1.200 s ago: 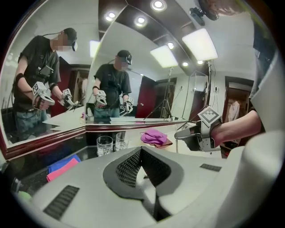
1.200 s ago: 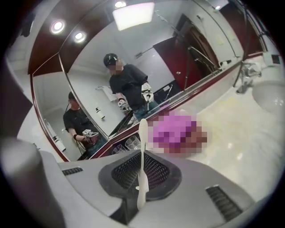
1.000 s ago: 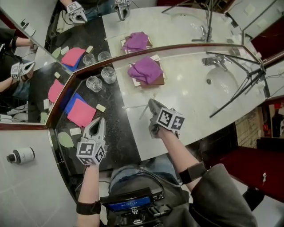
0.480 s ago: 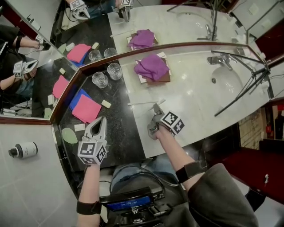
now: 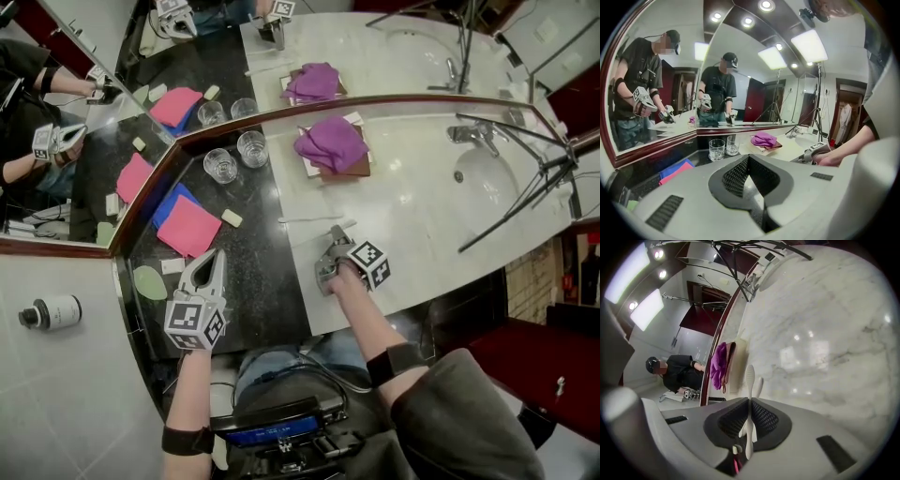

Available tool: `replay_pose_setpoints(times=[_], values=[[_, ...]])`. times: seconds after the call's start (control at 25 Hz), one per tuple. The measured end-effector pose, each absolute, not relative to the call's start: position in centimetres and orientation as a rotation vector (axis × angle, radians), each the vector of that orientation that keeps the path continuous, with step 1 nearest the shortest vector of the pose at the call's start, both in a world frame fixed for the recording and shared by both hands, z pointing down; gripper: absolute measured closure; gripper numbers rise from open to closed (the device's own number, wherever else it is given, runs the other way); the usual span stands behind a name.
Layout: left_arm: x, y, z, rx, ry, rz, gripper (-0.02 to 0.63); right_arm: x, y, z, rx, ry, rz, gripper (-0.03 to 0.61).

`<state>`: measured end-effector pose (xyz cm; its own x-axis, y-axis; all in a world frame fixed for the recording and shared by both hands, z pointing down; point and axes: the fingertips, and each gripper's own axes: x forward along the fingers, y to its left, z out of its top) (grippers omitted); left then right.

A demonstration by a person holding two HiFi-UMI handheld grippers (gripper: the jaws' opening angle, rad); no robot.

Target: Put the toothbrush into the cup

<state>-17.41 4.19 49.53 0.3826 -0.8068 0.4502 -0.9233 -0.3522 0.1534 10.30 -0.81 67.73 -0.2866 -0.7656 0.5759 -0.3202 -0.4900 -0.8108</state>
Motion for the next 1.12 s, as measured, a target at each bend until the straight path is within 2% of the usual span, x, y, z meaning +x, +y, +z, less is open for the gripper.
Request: replay_pose_setpoints(times=[0.4, 0.48, 0.56, 1.12], values=[[-17.1, 3.7, 50.1, 2.257, -1.486, 0.429, 0.614, 11.3, -0.2, 69.8, -1.692, 1.27, -1.895, 0.532], [-17.0, 3.5, 50.2, 2.259, -1.48, 0.426, 0.614, 11.4, -0.2, 70.0, -1.692, 1.252, -1.912, 0.5], [-16.8, 3.3, 50.3, 2.261, -1.474, 0.424, 0.614, 11.5, -0.2, 70.2, -1.684, 1.23, -1.923, 0.431], [-16.0, 2.3, 50.6, 2.258, -1.461, 0.412, 0.614, 11.9, -0.4, 69.5, -1.696, 1.329, -1.93, 0.436]])
